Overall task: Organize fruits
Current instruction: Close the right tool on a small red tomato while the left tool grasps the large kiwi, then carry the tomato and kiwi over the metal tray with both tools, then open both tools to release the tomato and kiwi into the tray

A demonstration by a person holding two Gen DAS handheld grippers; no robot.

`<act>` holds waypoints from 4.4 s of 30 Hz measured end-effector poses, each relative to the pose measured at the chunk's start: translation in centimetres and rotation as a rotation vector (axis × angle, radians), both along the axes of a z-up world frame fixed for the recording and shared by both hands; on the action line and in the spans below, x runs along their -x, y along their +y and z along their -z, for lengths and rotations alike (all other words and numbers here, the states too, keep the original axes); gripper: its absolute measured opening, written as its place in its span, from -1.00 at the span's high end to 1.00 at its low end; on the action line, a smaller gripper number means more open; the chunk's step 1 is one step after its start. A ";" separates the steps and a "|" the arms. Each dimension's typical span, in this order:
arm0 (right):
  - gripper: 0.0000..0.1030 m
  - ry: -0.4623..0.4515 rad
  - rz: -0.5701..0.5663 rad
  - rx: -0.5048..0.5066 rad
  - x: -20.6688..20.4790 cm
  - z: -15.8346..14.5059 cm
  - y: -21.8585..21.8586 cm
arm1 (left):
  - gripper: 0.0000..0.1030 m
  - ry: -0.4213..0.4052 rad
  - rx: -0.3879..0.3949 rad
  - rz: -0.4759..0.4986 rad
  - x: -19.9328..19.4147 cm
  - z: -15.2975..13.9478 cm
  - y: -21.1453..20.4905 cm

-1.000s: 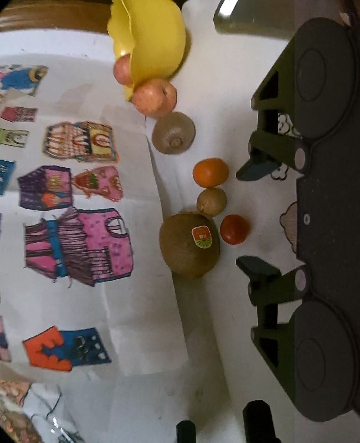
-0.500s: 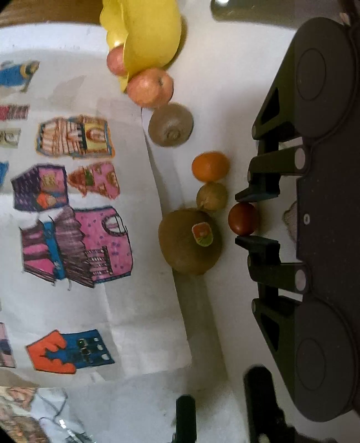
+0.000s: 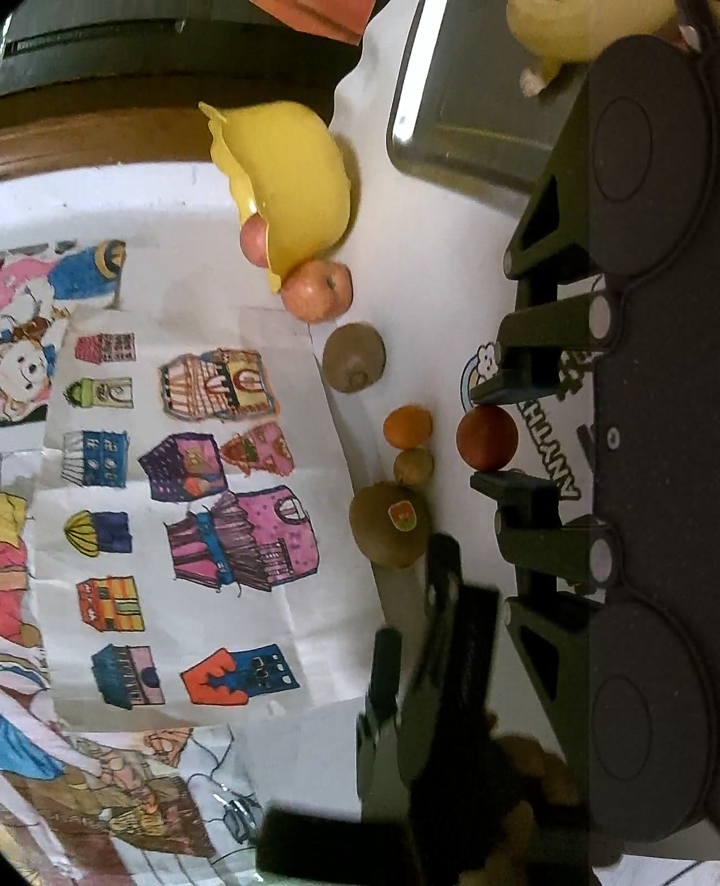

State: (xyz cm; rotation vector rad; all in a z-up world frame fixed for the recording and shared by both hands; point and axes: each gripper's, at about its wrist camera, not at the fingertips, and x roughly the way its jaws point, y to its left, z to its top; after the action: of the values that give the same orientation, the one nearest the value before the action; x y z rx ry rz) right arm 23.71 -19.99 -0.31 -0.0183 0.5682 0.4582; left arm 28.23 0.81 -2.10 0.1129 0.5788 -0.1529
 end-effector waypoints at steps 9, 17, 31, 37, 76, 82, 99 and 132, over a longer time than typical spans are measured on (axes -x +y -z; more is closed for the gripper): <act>0.46 0.016 -0.006 -0.045 0.1 0.4 -0.9 | -0.61 0.011 0.014 -0.067 -2.6 1.0 -1.0; 0.46 0.021 -0.021 -0.064 -0.2 0.5 -0.9 | -0.34 0.016 0.039 -0.119 -3.6 1.9 -0.7; 0.46 0.028 -0.012 -0.058 0.2 0.5 -0.9 | -0.17 0.040 0.106 -0.138 -3.9 1.9 -0.2; 0.46 0.027 -0.005 -0.060 1.2 0.3 -1.3 | -0.17 0.068 0.117 -0.114 -1.6 1.4 -0.8; 0.46 -0.086 0.305 0.008 10.5 0.5 -12.4 | -0.17 0.032 0.185 0.154 4.1 -2.5 -16.0; 0.46 -0.101 0.325 0.029 10.0 0.8 -12.7 | -0.17 0.053 0.176 0.175 2.7 -1.5 -17.6; 0.44 -0.099 0.352 0.031 9.6 1.3 -13.0 | -0.17 0.089 0.179 0.189 1.2 0.0 -18.8; -0.74 -0.156 0.391 -0.004 13.4 -0.8 -12.1 | -0.99 -0.036 0.194 0.167 6.5 -3.1 -15.4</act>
State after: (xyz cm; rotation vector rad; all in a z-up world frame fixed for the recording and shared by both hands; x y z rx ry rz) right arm 10.27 -32.05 0.46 0.0594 0.4040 0.0761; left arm 21.70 -14.64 0.99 -0.0245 0.5154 -0.3676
